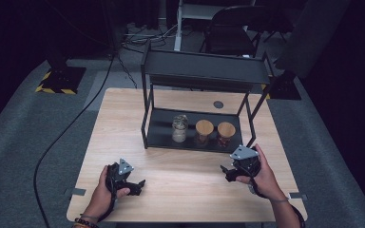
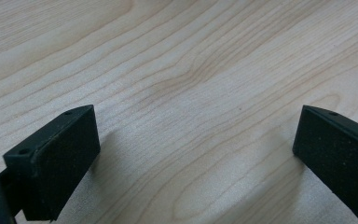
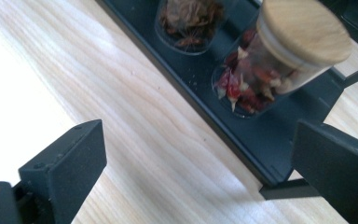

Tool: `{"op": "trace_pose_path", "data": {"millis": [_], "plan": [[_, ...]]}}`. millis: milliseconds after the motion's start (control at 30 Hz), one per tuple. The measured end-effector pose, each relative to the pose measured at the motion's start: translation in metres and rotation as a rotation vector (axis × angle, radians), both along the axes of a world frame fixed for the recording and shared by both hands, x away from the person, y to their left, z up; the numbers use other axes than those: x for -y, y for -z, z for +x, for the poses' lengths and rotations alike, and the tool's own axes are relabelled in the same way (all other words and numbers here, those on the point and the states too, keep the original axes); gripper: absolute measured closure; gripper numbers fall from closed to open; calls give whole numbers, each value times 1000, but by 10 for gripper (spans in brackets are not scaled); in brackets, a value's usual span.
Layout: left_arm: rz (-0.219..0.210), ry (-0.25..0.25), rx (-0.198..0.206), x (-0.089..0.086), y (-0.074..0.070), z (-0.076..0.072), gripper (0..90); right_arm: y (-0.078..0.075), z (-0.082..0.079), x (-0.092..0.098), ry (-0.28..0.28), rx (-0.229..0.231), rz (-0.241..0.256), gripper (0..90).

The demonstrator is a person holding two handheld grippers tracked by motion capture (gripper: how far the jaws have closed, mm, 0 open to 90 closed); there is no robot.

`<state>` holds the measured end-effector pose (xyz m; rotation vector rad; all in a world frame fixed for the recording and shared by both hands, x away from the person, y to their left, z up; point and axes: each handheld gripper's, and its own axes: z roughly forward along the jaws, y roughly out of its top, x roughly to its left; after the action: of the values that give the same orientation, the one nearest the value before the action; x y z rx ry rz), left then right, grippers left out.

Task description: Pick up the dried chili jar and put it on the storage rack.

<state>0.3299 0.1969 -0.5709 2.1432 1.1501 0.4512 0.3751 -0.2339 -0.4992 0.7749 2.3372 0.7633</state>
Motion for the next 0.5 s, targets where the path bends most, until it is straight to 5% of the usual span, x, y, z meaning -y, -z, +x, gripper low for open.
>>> {"op": "trace_pose_path", "data": {"millis": [500], "plan": [[0,0,0,0,0,0,0,19,-10,9,-2,-14,-32,35]]}}
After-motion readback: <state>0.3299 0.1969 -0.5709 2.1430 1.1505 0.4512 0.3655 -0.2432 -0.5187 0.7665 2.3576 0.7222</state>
